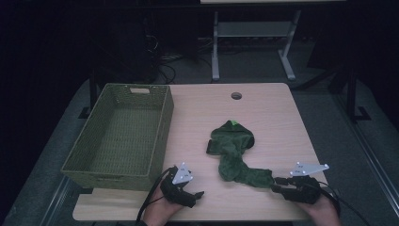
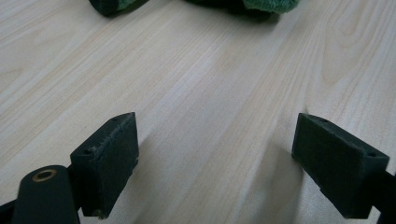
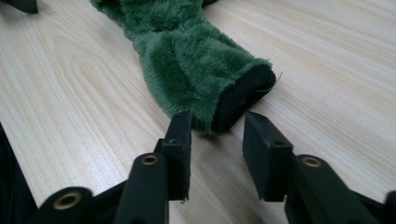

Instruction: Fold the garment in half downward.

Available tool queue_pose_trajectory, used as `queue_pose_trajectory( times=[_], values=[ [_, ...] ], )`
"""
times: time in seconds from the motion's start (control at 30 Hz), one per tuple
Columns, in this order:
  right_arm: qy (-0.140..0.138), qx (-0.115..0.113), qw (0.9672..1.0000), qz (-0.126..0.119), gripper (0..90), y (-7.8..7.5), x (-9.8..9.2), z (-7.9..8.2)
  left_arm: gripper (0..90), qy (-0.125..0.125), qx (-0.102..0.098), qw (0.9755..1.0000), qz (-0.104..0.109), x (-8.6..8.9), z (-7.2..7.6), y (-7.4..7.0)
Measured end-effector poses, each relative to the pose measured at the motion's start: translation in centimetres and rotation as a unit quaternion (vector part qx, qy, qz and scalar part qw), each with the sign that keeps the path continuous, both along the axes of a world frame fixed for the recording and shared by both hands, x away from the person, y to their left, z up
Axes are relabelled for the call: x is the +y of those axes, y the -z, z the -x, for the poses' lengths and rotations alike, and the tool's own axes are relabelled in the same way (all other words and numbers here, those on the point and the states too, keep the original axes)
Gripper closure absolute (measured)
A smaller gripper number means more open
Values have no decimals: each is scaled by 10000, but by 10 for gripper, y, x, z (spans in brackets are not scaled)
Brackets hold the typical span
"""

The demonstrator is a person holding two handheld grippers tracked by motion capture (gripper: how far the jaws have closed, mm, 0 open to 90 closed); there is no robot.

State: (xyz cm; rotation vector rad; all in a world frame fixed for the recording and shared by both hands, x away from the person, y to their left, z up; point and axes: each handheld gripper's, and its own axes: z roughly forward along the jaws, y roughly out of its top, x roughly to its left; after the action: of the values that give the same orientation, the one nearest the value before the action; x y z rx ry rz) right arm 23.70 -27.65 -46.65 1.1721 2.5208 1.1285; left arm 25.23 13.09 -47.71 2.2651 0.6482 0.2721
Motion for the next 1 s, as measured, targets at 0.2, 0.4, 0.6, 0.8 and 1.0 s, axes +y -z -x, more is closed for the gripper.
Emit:
queue_pose_trajectory(
  times=[0.2,0.4,0.6,0.8,1.0],
  values=[
    [-42,97,9999,-60,710,3,2,-3,137,-9,3,10000,-2,0,0,0],
    [-88,39,10000,24,837,0,1,-4,137,-10,3,10000,-2,0,0,0],
    [2,-52,10000,29,837,-5,-13,-2,137,-9,3,10000,-3,0,0,0],
    [-111,-229,9997,-54,836,-18,-12,0,137,-9,2,10000,0,0,0,0],
    [-354,-449,9981,-214,836,-30,-3,-6,137,-7,3,10000,-2,0,0,0]
  ],
)
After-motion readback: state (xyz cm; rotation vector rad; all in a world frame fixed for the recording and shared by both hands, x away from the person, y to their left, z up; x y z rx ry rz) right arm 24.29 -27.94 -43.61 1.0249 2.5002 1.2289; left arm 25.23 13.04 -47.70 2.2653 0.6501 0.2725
